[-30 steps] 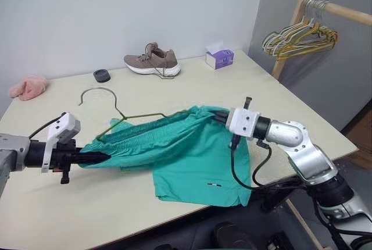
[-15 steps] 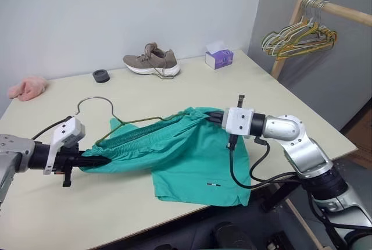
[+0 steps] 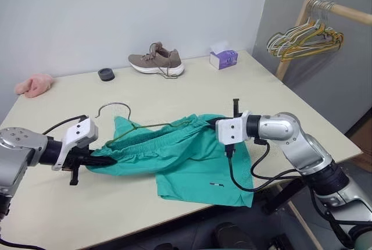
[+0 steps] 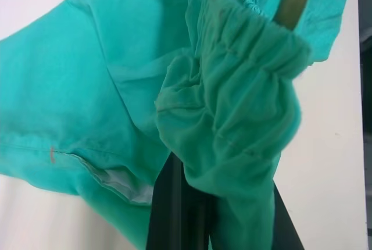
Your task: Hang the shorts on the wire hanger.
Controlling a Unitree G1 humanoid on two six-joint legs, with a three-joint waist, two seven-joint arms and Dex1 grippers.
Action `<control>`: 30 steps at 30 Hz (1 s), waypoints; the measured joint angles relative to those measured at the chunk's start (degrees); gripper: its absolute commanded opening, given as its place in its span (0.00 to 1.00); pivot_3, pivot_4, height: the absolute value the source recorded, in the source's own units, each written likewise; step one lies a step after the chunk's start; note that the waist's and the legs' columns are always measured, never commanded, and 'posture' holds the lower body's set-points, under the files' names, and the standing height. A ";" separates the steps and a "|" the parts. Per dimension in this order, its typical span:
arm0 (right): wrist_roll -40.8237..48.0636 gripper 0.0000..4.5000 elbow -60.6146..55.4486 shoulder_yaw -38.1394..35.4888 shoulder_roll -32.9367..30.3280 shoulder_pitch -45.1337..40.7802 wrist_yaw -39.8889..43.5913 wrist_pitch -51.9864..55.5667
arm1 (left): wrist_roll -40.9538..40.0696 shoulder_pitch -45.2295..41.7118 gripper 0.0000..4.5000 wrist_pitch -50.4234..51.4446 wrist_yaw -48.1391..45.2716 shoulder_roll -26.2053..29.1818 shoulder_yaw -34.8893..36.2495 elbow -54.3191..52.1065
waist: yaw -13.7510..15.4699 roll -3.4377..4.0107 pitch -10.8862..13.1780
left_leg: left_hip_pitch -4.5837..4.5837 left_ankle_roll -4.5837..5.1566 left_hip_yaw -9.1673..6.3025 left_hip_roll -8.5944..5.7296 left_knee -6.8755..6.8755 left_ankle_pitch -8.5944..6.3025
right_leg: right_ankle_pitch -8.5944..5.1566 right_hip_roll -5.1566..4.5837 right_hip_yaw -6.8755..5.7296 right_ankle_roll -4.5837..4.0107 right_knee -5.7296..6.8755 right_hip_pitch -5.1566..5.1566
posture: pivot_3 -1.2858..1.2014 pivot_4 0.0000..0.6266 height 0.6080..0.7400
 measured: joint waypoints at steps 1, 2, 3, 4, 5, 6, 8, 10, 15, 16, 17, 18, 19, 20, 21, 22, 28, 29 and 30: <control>0.58 0.01 -0.44 -0.24 0.51 0.29 0.05 0.69 | 0.15 -0.25 0.00 0.00 -0.01 -0.16 -0.01 0.00 | -0.11 0.00 0.00 | 0.00 0.00 0.02 0.00 0.00 0.00 | -0.01 0.00 0.01 0.02 0.00 0.01 | 0.40 0.00 1.00; 0.83 0.05 -0.94 -0.39 1.07 0.37 0.06 1.50 | 0.24 -0.54 0.00 0.00 -0.02 -0.47 -0.03 -0.03 | -0.16 0.00 0.00 | 0.01 0.00 0.03 0.00 0.01 0.00 | -0.02 0.00 0.02 0.04 0.00 0.01 | 0.40 0.00 1.00; 1.27 0.11 -1.70 -0.55 1.54 0.45 0.18 2.53 | 0.31 -0.61 0.00 0.00 -0.02 -0.76 -0.08 -0.20 | -0.17 0.00 0.00 | 0.01 0.00 0.02 0.00 0.01 0.00 | -0.02 0.00 0.01 0.04 0.00 0.01 | 0.40 0.00 1.00; 2.19 0.16 -2.46 -0.67 1.83 0.50 0.42 3.47 | 0.41 -0.61 0.00 0.00 -0.02 -0.99 -0.28 -0.41 | -0.12 0.00 0.00 | 0.01 0.00 0.01 0.00 0.01 0.00 | -0.02 0.00 0.00 0.03 0.00 0.01 | 0.40 0.00 1.00; 2.98 0.22 -3.02 -0.86 2.05 0.58 0.59 4.17 | 0.52 -0.61 0.00 0.01 -0.01 -1.07 -0.55 -0.61 | -0.08 -0.01 -0.01 | 0.00 0.00 0.00 0.00 0.01 0.00 | -0.01 0.00 0.00 0.01 0.00 0.01 | 0.40 0.00 1.00; 3.66 0.29 -3.81 -1.11 2.03 0.78 1.13 5.23 | 0.65 -0.66 0.00 0.01 -0.01 -1.20 -0.67 -0.83 | -0.03 -0.01 0.00 | 0.00 0.00 0.00 0.00 0.01 0.00 | 0.00 0.00 0.00 -0.01 -0.01 0.01 | 0.40 0.00 1.00; 5.71 0.45 -5.95 -1.97 0.83 1.56 2.90 7.81 | 0.83 -0.94 0.00 -0.01 0.03 -1.49 -0.71 -1.03 | 0.10 -0.01 0.00 | -0.01 0.00 0.00 -0.01 0.02 0.00 | 0.01 0.00 0.01 -0.01 -0.03 0.02 | 0.40 0.00 1.00; 7.86 0.59 -7.84 -3.57 -0.34 2.15 4.18 10.96 | 1.00 -0.97 0.00 -0.01 0.10 -1.61 -0.71 -1.03 | 0.19 -0.01 0.00 | -0.01 0.00 -0.01 -0.01 0.03 0.00 | 0.00 0.00 0.00 0.01 -0.03 0.04 | 0.40 0.00 1.00; 11.92 0.98 -11.75 -6.91 -3.55 2.65 6.19 19.30 | 1.06 -1.04 0.00 0.07 0.54 -2.49 -0.72 -1.42 | 0.17 0.00 0.00 | 0.01 0.00 -0.01 0.00 0.04 0.00 | -0.05 0.00 -0.01 0.08 -0.03 0.05 | 0.40 0.00 1.00; 12.36 0.99 -12.34 -7.45 -4.21 2.65 6.52 21.19 | 1.06 -1.04 0.00 0.12 0.72 -2.59 -0.72 -1.45 | 0.17 0.00 0.00 | 0.01 0.00 0.00 0.00 0.03 0.00 | -0.05 0.00 -0.01 0.08 -0.03 0.05 | 0.40 0.00 1.00; 12.44 0.99 -12.74 -7.62 -4.45 2.64 6.53 22.82 | 1.06 -1.03 0.00 0.18 0.94 -2.68 -0.72 -1.45 | 0.17 -0.01 -0.01 | 0.01 0.00 -0.01 0.00 0.03 0.00 | -0.05 0.00 -0.01 0.08 -0.03 0.05 | 0.40 0.00 1.00; 12.39 0.99 -12.88 -7.58 -4.22 2.63 6.38 24.16 | 1.05 -1.04 0.00 0.23 1.15 -2.79 -0.72 -1.49 | 0.15 -0.01 -0.01 | 0.01 0.00 -0.01 0.01 0.03 0.00 | -0.05 0.00 -0.01 0.08 -0.03 0.05 | 0.40 0.00 1.00; 12.01 0.99 -12.80 -7.24 -3.77 2.55 5.87 25.35 | 1.05 -1.04 0.00 0.27 1.26 -2.96 -0.72 -1.59 | 0.11 -0.01 -0.01 | 0.01 0.00 0.00 0.01 0.03 0.00 | -0.05 0.00 -0.01 0.08 -0.03 0.05 | 0.40 0.00 1.00; 11.49 0.99 -12.42 -6.54 -3.22 2.23 5.30 26.23 | 1.04 -1.13 0.00 0.29 1.28 -3.20 -0.73 -1.70 | 0.02 0.00 0.00 | 0.01 0.00 0.01 0.01 0.02 0.00 | -0.05 0.00 0.00 0.08 -0.02 0.03 | 0.40 0.00 1.00; 10.99 0.99 -11.84 -5.75 -2.86 1.70 5.08 26.46 | 1.04 -1.32 0.00 0.31 1.30 -3.33 -0.80 -1.78 | -0.02 0.00 0.00 | 0.01 0.00 0.02 0.02 0.02 0.00 | -0.05 0.00 0.00 0.08 -0.02 0.03 | 0.40 0.00 1.00; 10.04 0.99 -10.65 -4.30 -2.57 0.55 5.09 26.44 | 1.04 -1.66 0.00 0.37 1.30 -3.35 -0.94 -1.83 | -0.06 0.00 0.00 | 0.01 0.00 0.02 0.01 0.03 0.00 | -0.05 0.00 0.00 0.08 -0.02 0.02 | 0.40 0.00 1.00; 5.58 0.99 -1.23 3.15 -0.40 -8.16 7.96 22.93 | 1.07 -3.17 0.00 0.52 1.35 -3.47 -1.09 -2.35 | -0.51 0.01 0.00 | 0.00 0.00 0.02 0.01 0.03 0.00 | 0.00 0.00 0.00 0.01 -0.03 0.01 | 0.40 0.00 1.00; 5.00 0.99 0.77 4.33 0.29 -9.62 8.82 22.04 | 1.07 -3.25 0.00 0.56 1.36 -3.55 -1.17 -2.42 | -0.60 0.00 0.00 | 0.00 0.00 0.01 0.01 0.03 0.00 | 0.01 0.00 -0.02 -0.01 -0.03 0.01 | 0.40 0.00 1.00; 4.64 0.99 3.53 5.54 1.50 -11.23 9.80 21.13 | 1.08 -3.34 0.00 0.65 1.39 -3.66 -1.27 -2.45 | -0.74 -0.01 -0.01 | 0.00 0.00 0.00 0.01 0.03 0.00 | 0.01 0.00 -0.03 -0.01 -0.02 0.02 | 0.40 0.00 1.00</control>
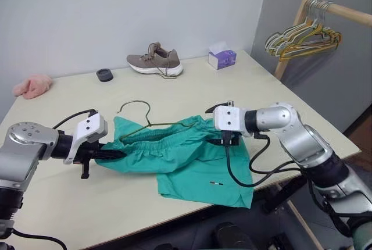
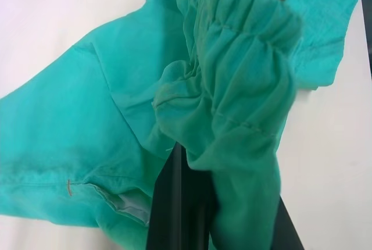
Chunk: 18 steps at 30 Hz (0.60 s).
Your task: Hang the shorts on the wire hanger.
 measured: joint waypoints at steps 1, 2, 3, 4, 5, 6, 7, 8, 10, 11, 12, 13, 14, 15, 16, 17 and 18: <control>-0.09 0.95 1.44 0.80 0.71 -0.67 0.60 -0.46 | 0.00 -0.11 0.00 0.01 0.02 -0.14 -0.15 -0.20 | -0.03 0.00 0.00 | -0.01 0.00 -0.02 0.00 0.00 0.00 | 0.02 0.00 -0.01 -0.04 0.00 0.00 | 0.40 0.00 1.00; -0.20 0.91 3.16 1.53 1.51 -1.21 1.16 -1.11 | -0.02 -0.18 0.00 0.11 0.03 -0.26 -0.32 -0.37 | -0.06 0.00 0.00 | -0.01 0.00 -0.03 0.00 0.00 0.00 | 0.07 0.00 -0.01 -0.11 0.00 0.00 | 0.40 0.00 1.00; -0.43 0.87 4.68 2.17 2.11 -1.67 1.85 -1.70 | -0.04 -0.22 0.00 0.36 0.05 -0.44 -0.37 -0.58 | -0.09 0.00 0.00 | -0.01 0.00 -0.03 -0.02 0.00 0.00 | 0.08 0.00 0.00 -0.14 0.00 0.00 | 0.40 0.00 1.00; -0.60 0.79 6.21 2.76 2.65 -2.02 2.59 -2.28 | -0.09 -0.25 0.00 0.76 0.07 -0.57 -0.39 -0.98 | -0.11 -0.01 0.00 | -0.01 0.00 -0.02 -0.02 0.00 0.00 | 0.10 0.00 0.02 -0.17 0.00 0.00 | 0.41 0.00 1.00; -0.57 0.72 7.51 3.03 3.25 -2.33 3.47 -2.48 | -0.16 -0.25 0.00 1.01 0.10 -0.57 -0.38 -1.15 | -0.15 -0.01 -0.01 | -0.02 0.00 -0.02 -0.02 0.00 0.00 | 0.10 0.00 0.02 -0.17 0.00 0.00 | 0.41 0.00 1.00; -0.48 0.64 8.51 3.09 3.90 -2.69 4.33 -2.50 | -0.25 -0.25 0.00 1.18 0.16 -0.58 -0.38 -1.36 | -0.23 -0.01 0.00 | -0.02 0.00 -0.02 -0.02 0.00 0.00 | 0.11 0.00 0.02 -0.19 0.00 -0.01 | 0.41 0.00 1.00; -0.37 0.56 8.91 3.09 4.24 -2.97 5.02 -2.50 | -0.36 -0.25 0.00 1.33 0.24 -0.61 -0.37 -1.60 | -0.28 0.00 0.00 | -0.01 0.00 -0.03 -0.02 0.00 0.00 | 0.11 0.00 0.02 -0.19 0.01 -0.02 | 0.41 0.00 1.00; -0.07 0.49 9.09 3.08 4.41 -3.34 5.68 -2.50 | -0.46 -0.25 0.00 1.49 0.37 -0.67 -0.35 -1.84 | -0.30 0.00 0.00 | -0.02 0.00 -0.04 -0.02 0.00 0.00 | 0.11 0.00 0.01 -0.19 0.02 -0.02 | 0.41 0.00 1.00; 0.39 0.33 9.26 2.92 4.59 -4.03 6.75 -2.42 | -0.97 -0.24 0.00 2.19 0.94 -1.03 -0.10 -2.29 | -0.32 -0.01 0.00 | -0.01 0.00 -0.06 -0.02 0.00 0.00 | 0.10 0.00 -0.01 -0.18 0.02 -0.02 | 0.41 0.00 1.00; 0.56 0.26 9.26 2.88 4.60 -4.08 7.16 -2.34 | -1.33 -0.22 0.00 2.29 1.12 -1.42 0.25 -2.57 | -0.27 -0.01 -0.01 | -0.01 0.00 -0.06 -0.02 0.00 0.00 | 0.10 0.00 -0.01 -0.16 0.02 -0.01 | 0.41 0.00 1.00; 0.59 0.17 9.27 2.86 4.61 -4.08 7.47 -2.16 | -1.47 -0.22 0.00 2.35 1.20 -1.85 0.58 -2.83 | -0.23 -0.01 -0.01 | -0.01 0.00 -0.06 -0.02 0.01 0.00 | 0.10 0.00 -0.01 -0.16 0.02 -0.01 | 0.41 0.00 1.00; 0.66 0.10 9.26 2.71 4.62 -4.08 7.94 -1.81 | -1.60 -0.22 0.00 2.46 1.30 -2.27 0.78 -2.98 | -0.22 -0.01 0.00 | -0.01 0.00 -0.06 -0.03 0.01 0.00 | 0.10 0.00 0.00 -0.16 0.02 -0.01 | 0.41 0.00 1.00; 0.77 0.02 9.25 2.40 4.62 -4.07 8.16 -1.33 | -1.68 -0.22 0.00 2.54 1.45 -2.60 0.85 -3.02 | -0.21 -0.01 -0.01 | -0.01 0.00 -0.06 -0.02 0.01 0.00 | 0.10 0.00 0.00 -0.16 0.02 -0.01 | 0.41 0.00 1.00; 1.11 0.01 9.22 1.81 4.60 -4.07 8.28 -0.58 | -1.85 -0.22 0.00 2.74 2.03 -3.37 1.18 -3.04 | -0.21 -0.01 0.00 | -0.01 0.00 -0.06 -0.03 0.02 0.00 | 0.11 0.00 0.00 -0.18 0.02 -0.01 | 0.41 0.00 1.00; 1.35 0.01 9.04 1.18 4.52 -4.06 8.46 0.14 | -2.40 -0.30 0.00 3.41 2.65 -4.25 1.67 -3.03 | -0.19 -0.01 -0.01 | -0.01 0.00 -0.06 -0.03 0.01 0.00 | 0.11 0.00 0.00 -0.18 0.02 -0.01 | 0.41 0.00 1.00; 1.63 0.00 8.68 0.65 4.41 -4.06 8.66 0.60 | -2.89 -0.41 0.06 3.82 3.23 -5.02 1.97 -3.03 | -0.18 -0.01 -0.01 | -0.02 0.00 -0.07 -0.03 0.02 0.00 | 0.11 0.00 0.00 -0.18 0.02 -0.01 | 0.41 0.00 1.00; 1.87 0.00 8.26 0.06 4.03 -4.06 8.88 1.39 | -3.17 -0.89 0.13 4.48 4.08 -6.05 2.38 -2.95 | -0.15 -0.02 -0.01 | -0.02 0.00 -0.08 -0.03 0.03 0.00 | 0.11 0.00 -0.01 -0.18 0.02 0.00 | 0.40 0.00 1.00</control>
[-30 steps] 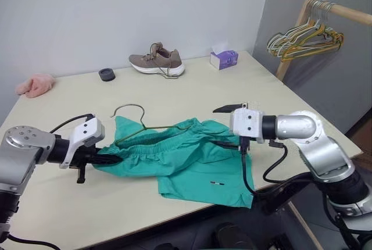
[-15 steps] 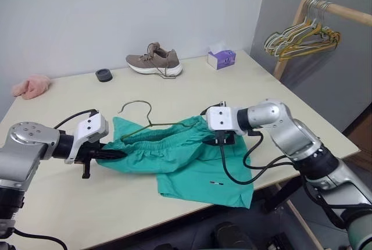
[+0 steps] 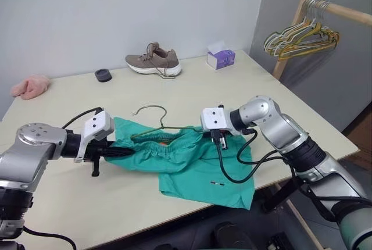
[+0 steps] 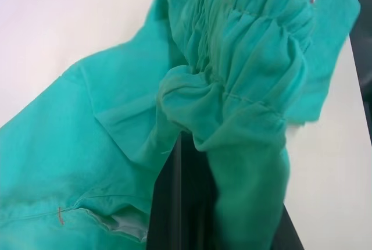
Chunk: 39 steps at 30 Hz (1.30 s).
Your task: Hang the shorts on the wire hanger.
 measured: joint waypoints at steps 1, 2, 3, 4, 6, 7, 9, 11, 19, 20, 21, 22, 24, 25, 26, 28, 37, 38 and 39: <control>0.26 0.00 -0.21 -0.46 -0.07 0.05 0.37 0.46 | -0.55 -0.33 0.17 0.37 0.96 -0.64 0.69 0.21 | -0.04 -0.02 -0.01 | 0.00 0.00 0.00 0.00 0.00 0.00 | 0.00 0.00 0.00 0.00 0.00 0.00 | 0.40 0.00 1.00; 0.88 0.00 -0.74 -0.60 -0.11 0.29 0.53 1.18 | -1.18 -0.92 0.24 0.57 1.91 -1.42 1.64 0.43 | -0.12 -0.04 -0.03 | 0.00 0.00 -0.01 0.01 0.00 0.00 | 0.00 0.00 -0.02 0.00 0.01 0.00 | 0.40 0.00 1.00; 1.29 0.00 -1.62 -0.77 -0.08 0.78 0.63 2.38 | -2.16 -1.80 0.31 0.59 3.17 -2.27 3.00 0.46 | -0.21 -0.04 -0.03 | 0.00 0.00 -0.02 0.02 -0.01 0.00 | 0.00 0.00 -0.02 0.00 0.01 0.00 | 0.40 0.00 1.00; 1.56 0.00 -2.24 -0.87 0.21 1.19 0.66 3.12 | -2.30 -2.39 0.36 0.59 3.99 -2.49 3.83 0.67 | -0.27 -0.04 -0.03 | 0.00 0.00 -0.03 0.02 -0.01 0.00 | 0.00 0.00 -0.02 0.00 0.01 -0.01 | 0.40 0.00 1.00; 3.33 0.00 -3.45 -1.74 0.23 2.36 0.53 5.60 | -2.76 -3.16 0.50 0.09 6.51 -3.09 6.32 2.03 | -0.40 -0.03 -0.02 | 0.00 0.00 -0.01 0.01 -0.02 0.00 | 0.00 0.00 0.01 0.00 0.00 -0.01 | 0.40 0.00 1.00; 3.86 0.00 -3.94 -2.08 0.24 2.67 0.36 7.09 | -2.74 -3.23 0.57 -0.49 7.77 -3.41 7.38 3.10 | -0.44 -0.04 -0.03 | 0.00 0.00 0.00 0.00 -0.01 0.00 | 0.00 0.00 0.02 0.00 0.00 -0.01 | 0.40 0.00 1.00; 5.44 0.00 -4.50 -3.29 0.16 3.10 0.04 10.13 | -2.54 -3.25 0.63 -2.10 9.94 -3.65 8.61 5.90 | -0.57 -0.04 -0.03 | 0.00 0.00 -0.01 0.00 -0.01 0.00 | 0.01 0.00 0.02 -0.01 0.00 -0.03 | 0.40 0.00 1.00; 7.25 0.00 -4.93 -4.23 0.64 3.52 -0.94 12.93 | -2.30 -3.69 0.63 -4.11 11.57 -3.90 9.31 8.67 | -0.51 -0.05 -0.03 | 0.00 0.00 -0.02 0.00 -0.01 0.00 | 0.01 0.00 0.01 -0.02 0.01 -0.03 | 0.40 0.00 1.00; 16.07 0.00 -6.22 -10.26 1.52 8.79 -7.42 26.81 | -6.37 -2.71 0.63 -3.56 13.13 -5.15 9.32 7.79 | -0.27 -0.11 -0.07 | -0.04 0.00 0.00 -0.06 -0.01 -0.01 | 0.01 -0.07 0.03 -0.02 -0.02 -0.03 | 0.39 0.00 1.00; 17.26 0.00 -6.96 -11.00 1.35 10.13 -7.97 28.39 | -7.56 -2.34 0.63 -1.95 13.15 -5.38 9.32 6.53 | -0.27 -0.10 -0.07 | -0.05 0.00 -0.01 -0.06 -0.01 0.00 | 0.01 -0.07 0.01 -0.01 0.00 -0.03 | 0.39 0.00 1.00; 18.43 0.00 -7.72 -11.69 1.14 11.28 -8.59 29.51 | -8.54 -2.25 0.63 -0.74 13.15 -5.50 9.32 5.75 | -0.29 -0.09 -0.06 | -0.05 0.00 -0.01 -0.06 -0.01 0.00 | 0.01 -0.07 0.01 -0.01 0.01 -0.04 | 0.39 0.00 1.00; 19.13 0.00 -8.46 -12.23 0.88 12.05 -8.92 30.18 | -9.05 -2.20 0.67 -0.13 13.15 -5.55 9.31 5.28 | -0.33 -0.08 -0.05 | -0.05 0.00 -0.01 -0.06 -0.01 0.00 | 0.00 -0.07 0.02 0.00 0.01 -0.03 | 0.39 0.00 1.00; 20.64 0.00 -11.24 -12.93 -0.53 13.55 -9.86 30.85 | -9.68 -2.95 0.77 0.67 12.98 -5.60 9.06 5.61 | -0.47 -0.07 -0.05 | -0.03 0.00 0.01 -0.05 0.00 0.00 | -0.07 -0.07 0.00 0.12 0.01 -0.03 | 0.38 0.00 1.00; 20.74 0.00 -12.65 -12.93 -1.65 14.32 -10.20 29.91 | -10.01 -3.42 0.84 1.58 12.37 -5.59 8.77 5.82 | -0.45 -0.07 -0.05 | -0.04 0.00 0.01 -0.05 0.00 0.00 | -0.10 -0.07 -0.02 0.18 0.00 -0.02 | 0.38 0.00 1.00; 20.68 0.00 -13.89 -12.88 -2.93 15.09 -10.49 28.54 | -10.55 -3.58 0.91 2.40 11.65 -5.56 8.42 5.89 | -0.46 -0.06 -0.04 | -0.03 0.00 0.02 -0.06 -0.01 0.00 | -0.15 -0.07 0.00 0.25 -0.01 0.00 | 0.38 0.00 1.00; 20.55 0.00 -16.53 -12.12 -6.31 16.68 -10.70 24.50 | -11.66 -3.55 0.99 4.67 9.28 -4.82 7.23 5.53 | -0.57 -0.06 -0.04 | -0.05 0.00 0.04 -0.06 0.00 -0.01 | -0.15 -0.07 0.01 0.26 -0.04 -0.01 | 0.38 0.00 1.00; -0.50 0.00 -9.23 -3.38 -19.59 14.38 -15.63 -3.84 | -13.22 -1.40 0.99 7.70 -3.41 4.77 4.48 1.04 | -1.94 -0.01 -0.01 | -0.03 0.00 0.11 -0.09 -0.02 -0.01 | -0.18 -0.07 0.00 0.31 -0.09 -0.03 | 0.39 0.00 1.00; -2.37 0.00 -6.32 -3.65 -20.01 13.79 -16.33 -5.84 | -13.53 -1.16 0.99 8.17 -4.08 5.08 4.82 0.88 | -1.93 0.00 0.00 | -0.02 0.01 0.11 -0.09 -0.02 -0.01 | -0.19 -0.07 0.01 0.31 -0.09 -0.01 | 0.39 0.00 1.00; -3.89 0.00 -4.25 -3.65 -19.81 13.12 -16.93 -7.89 | -14.07 -1.07 0.99 8.90 -4.60 5.13 4.82 -0.17 | -1.98 0.01 0.01 | -0.02 0.01 0.12 -0.07 -0.04 -0.01 | -0.19 -0.07 0.01 0.31 -0.09 0.02 | 0.39 0.00 1.00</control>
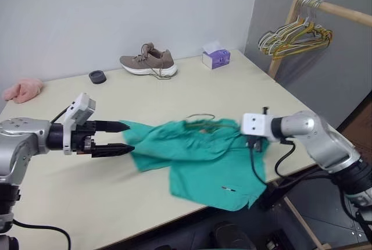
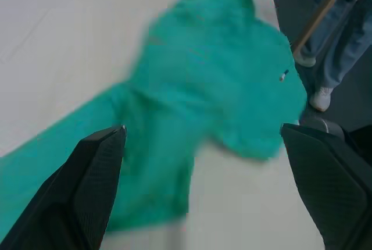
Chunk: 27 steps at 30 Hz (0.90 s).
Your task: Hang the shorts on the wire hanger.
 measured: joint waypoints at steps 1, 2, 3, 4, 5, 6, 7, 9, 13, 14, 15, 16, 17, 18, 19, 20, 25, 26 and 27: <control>-1.46 0.00 1.99 0.13 1.12 -1.06 -0.15 -3.34 | -0.90 0.61 0.99 0.50 -1.19 0.05 -0.16 -2.77 | -0.16 0.00 0.00 | 0.00 0.00 0.01 0.05 -0.02 0.00 | 0.00 0.01 0.00 -0.01 0.02 0.00 | 0.39 0.00 1.00; -2.16 0.00 2.68 0.27 1.80 -1.69 -0.14 -5.05 | -1.57 0.72 0.99 0.70 -1.84 0.04 -0.51 -4.66 | -0.23 0.02 0.01 | 0.00 0.00 0.01 0.05 -0.04 0.00 | -0.01 0.01 0.00 -0.03 0.04 -0.02 | 0.39 0.00 1.00; -2.67 0.00 3.53 0.40 2.57 -2.30 -0.08 -7.08 | -1.99 0.69 0.99 1.03 -2.24 0.03 -0.73 -6.27 | -0.39 0.02 0.01 | 0.00 0.00 0.02 0.07 -0.05 0.00 | 0.00 0.02 0.01 -0.05 0.04 -0.02 | 0.39 0.00 1.00; -3.08 0.00 4.12 0.39 3.25 -2.71 0.02 -8.40 | -2.06 0.44 0.99 1.13 -2.18 -0.05 -0.86 -7.08 | -0.46 0.03 0.02 | 0.01 0.00 0.02 0.08 -0.05 0.00 | 0.03 0.03 0.01 -0.10 0.05 -0.02 | 0.39 0.00 1.00; -3.24 0.00 4.48 0.37 3.76 -2.87 0.24 -9.08 | -2.03 -0.02 0.99 1.13 -1.99 -0.23 -0.92 -7.15 | -0.44 0.03 0.02 | 0.01 0.00 0.00 0.08 -0.05 0.00 | 0.06 0.04 0.00 -0.14 0.05 -0.02 | 0.39 0.00 1.00; -3.22 0.00 4.59 0.33 4.09 -2.87 0.71 -9.21 | -1.93 -0.41 0.99 1.07 -1.50 -0.57 -0.92 -7.04 | -0.38 0.03 0.02 | 0.01 0.00 0.00 0.08 -0.04 0.00 | 0.06 0.04 0.00 -0.15 0.05 -0.01 | 0.39 0.00 1.00; -2.88 0.00 4.54 0.19 4.51 -2.86 1.58 -8.74 | -1.76 -0.95 0.99 0.90 -0.44 -1.48 -0.90 -6.74 | -0.29 0.03 0.02 | 0.01 0.00 -0.01 0.06 0.00 0.00 | 0.07 0.04 0.01 -0.16 0.04 0.03 | 0.39 0.00 1.00; -0.62 0.00 3.41 -1.00 5.26 -2.08 3.72 -5.05 | -1.46 -1.85 0.99 0.19 1.83 -3.29 -0.80 -5.79 | -0.19 0.01 0.00 | 0.02 0.00 -0.04 0.06 0.04 0.00 | 0.07 0.04 0.00 -0.17 0.02 0.09 | 0.39 0.00 1.00; 7.55 0.00 -2.28 -4.92 5.98 1.76 8.28 10.27 | -0.43 -2.42 0.99 -0.53 5.06 -4.15 0.49 -2.65 | 0.03 0.00 0.00 | 0.02 0.00 -0.09 0.06 0.06 0.00 | 0.08 0.04 -0.02 -0.17 0.02 0.12 | 0.38 0.00 1.00; 9.50 0.00 -3.65 -6.11 5.96 2.80 8.79 14.62 | -0.44 -2.44 0.99 -0.54 5.43 -4.19 0.82 -2.45 | 0.05 0.00 0.00 | 0.02 0.00 -0.09 0.05 0.06 0.00 | 0.07 0.04 -0.01 -0.17 0.02 0.12 | 0.38 0.00 1.00; 11.07 0.00 -4.64 -7.10 5.89 3.46 8.90 18.54 | -0.46 -2.48 0.99 -0.53 5.56 -4.19 1.07 -2.30 | 0.04 0.00 0.00 | 0.02 0.00 -0.08 0.05 0.07 0.00 | 0.06 0.03 0.00 -0.15 0.02 0.12 | 0.38 0.00 1.00; 12.62 0.00 -5.58 -8.51 5.86 4.15 8.81 22.65 | -0.61 -2.66 0.99 -0.42 5.65 -4.28 1.08 -2.29 | 0.04 0.01 0.00 | 0.02 0.00 -0.08 0.05 0.07 0.00 | 0.06 0.03 0.00 -0.15 0.02 0.12 | 0.38 0.00 1.00; 14.01 0.00 -6.10 -9.85 5.83 4.68 8.61 26.11 | -0.82 -2.92 0.99 -0.18 5.78 -4.44 1.09 -2.26 | 0.07 0.00 0.00 | 0.02 0.00 -0.09 0.05 0.07 0.00 | 0.05 0.03 -0.01 -0.12 0.02 0.12 | 0.38 0.00 1.00; 15.32 0.00 -6.68 -11.66 5.89 5.29 8.12 30.13 | -1.15 -3.43 0.99 0.14 6.10 -4.82 1.10 -2.26 | 0.13 0.01 0.00 | 0.02 0.00 -0.09 0.04 0.07 0.00 | 0.02 0.03 -0.01 -0.08 0.01 0.12 | 0.38 0.00 1.00; 16.71 0.00 -7.03 -13.49 6.14 5.79 7.14 34.08 | -1.61 -4.09 0.99 0.44 6.48 -5.32 1.10 -2.30 | 0.17 0.00 0.00 | 0.01 0.00 -0.09 0.04 0.06 0.00 | 0.00 0.03 -0.01 -0.04 0.01 0.13 | 0.38 0.00 1.00; 17.87 0.00 -7.35 -15.10 6.41 6.19 6.04 37.43 | -1.96 -4.53 0.99 0.85 6.75 -5.66 1.10 -2.49 | 0.12 0.00 0.00 | 0.01 0.00 -0.08 0.04 0.06 0.00 | 0.00 0.03 0.01 -0.04 0.01 0.13 | 0.37 0.00 1.00; 22.92 0.00 -9.84 -24.83 9.74 9.83 -0.74 52.09 | -5.43 -7.01 0.99 4.92 8.48 -9.84 0.48 -6.69 | 0.01 0.00 -0.01 | 0.00 0.00 -0.06 0.04 0.06 0.00 | -0.01 0.03 0.03 -0.03 0.02 0.12 | 0.36 0.00 1.00; 23.43 0.00 -10.46 -27.24 10.56 10.76 -2.53 54.59 | -6.30 -7.96 0.99 5.68 8.96 -10.93 -0.32 -8.10 | 0.05 -0.01 -0.01 | -0.01 0.00 -0.06 0.03 0.07 0.00 | -0.01 0.02 0.02 -0.02 0.02 0.13 | 0.36 0.00 1.00; 23.85 0.00 -11.18 -29.89 11.30 11.84 -4.37 56.84 | -6.89 -9.04 0.99 6.54 9.38 -12.29 -1.26 -9.47 | 0.13 -0.01 -0.01 | -0.01 0.01 -0.07 0.02 0.08 0.00 | -0.01 0.02 0.01 -0.02 0.00 0.15 | 0.36 0.00 1.00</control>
